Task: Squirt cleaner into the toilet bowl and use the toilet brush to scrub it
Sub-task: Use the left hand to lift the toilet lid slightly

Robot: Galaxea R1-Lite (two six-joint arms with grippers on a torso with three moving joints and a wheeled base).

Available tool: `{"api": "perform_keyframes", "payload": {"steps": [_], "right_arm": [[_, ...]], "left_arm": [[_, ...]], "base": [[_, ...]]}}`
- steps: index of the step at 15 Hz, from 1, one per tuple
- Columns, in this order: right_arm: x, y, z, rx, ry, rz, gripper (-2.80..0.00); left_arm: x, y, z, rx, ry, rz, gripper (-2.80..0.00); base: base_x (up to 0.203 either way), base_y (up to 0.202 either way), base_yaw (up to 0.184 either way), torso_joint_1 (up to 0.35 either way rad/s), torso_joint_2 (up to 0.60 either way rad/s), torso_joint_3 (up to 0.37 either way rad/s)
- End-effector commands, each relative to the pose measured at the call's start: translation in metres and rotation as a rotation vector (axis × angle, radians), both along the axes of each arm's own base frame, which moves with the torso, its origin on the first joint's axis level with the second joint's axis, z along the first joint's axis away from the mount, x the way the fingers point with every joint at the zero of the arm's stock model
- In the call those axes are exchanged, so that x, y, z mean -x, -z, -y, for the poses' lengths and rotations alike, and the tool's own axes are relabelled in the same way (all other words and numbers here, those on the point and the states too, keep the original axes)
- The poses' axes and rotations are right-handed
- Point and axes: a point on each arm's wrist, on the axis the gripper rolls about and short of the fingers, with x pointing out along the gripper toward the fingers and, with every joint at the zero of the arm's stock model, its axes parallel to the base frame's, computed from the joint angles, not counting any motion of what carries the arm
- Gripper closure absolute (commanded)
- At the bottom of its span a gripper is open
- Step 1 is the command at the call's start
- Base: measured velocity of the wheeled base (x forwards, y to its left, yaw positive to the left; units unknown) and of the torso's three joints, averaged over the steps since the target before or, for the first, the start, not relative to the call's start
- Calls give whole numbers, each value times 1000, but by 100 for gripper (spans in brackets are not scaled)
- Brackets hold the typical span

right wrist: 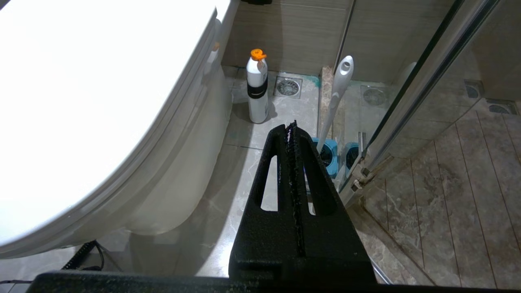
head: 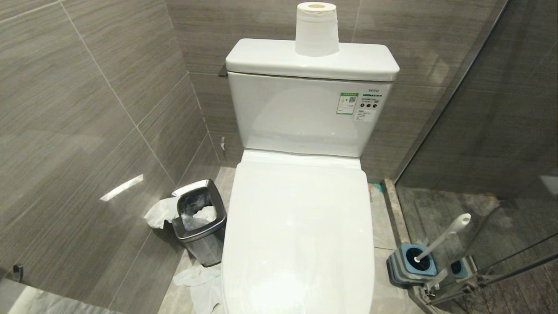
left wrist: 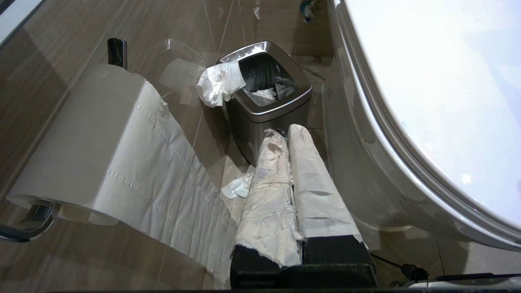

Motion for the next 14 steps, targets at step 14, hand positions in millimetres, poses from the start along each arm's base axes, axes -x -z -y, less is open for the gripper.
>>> {"api": "perform_keyframes", "payload": {"steps": [14], "right_arm": [[0,0,0,0,0,-2,0]], "left_arm": [[0,-1,0,-2,1,8,0]], "base": [[0,0,0,0,0,0]]}}
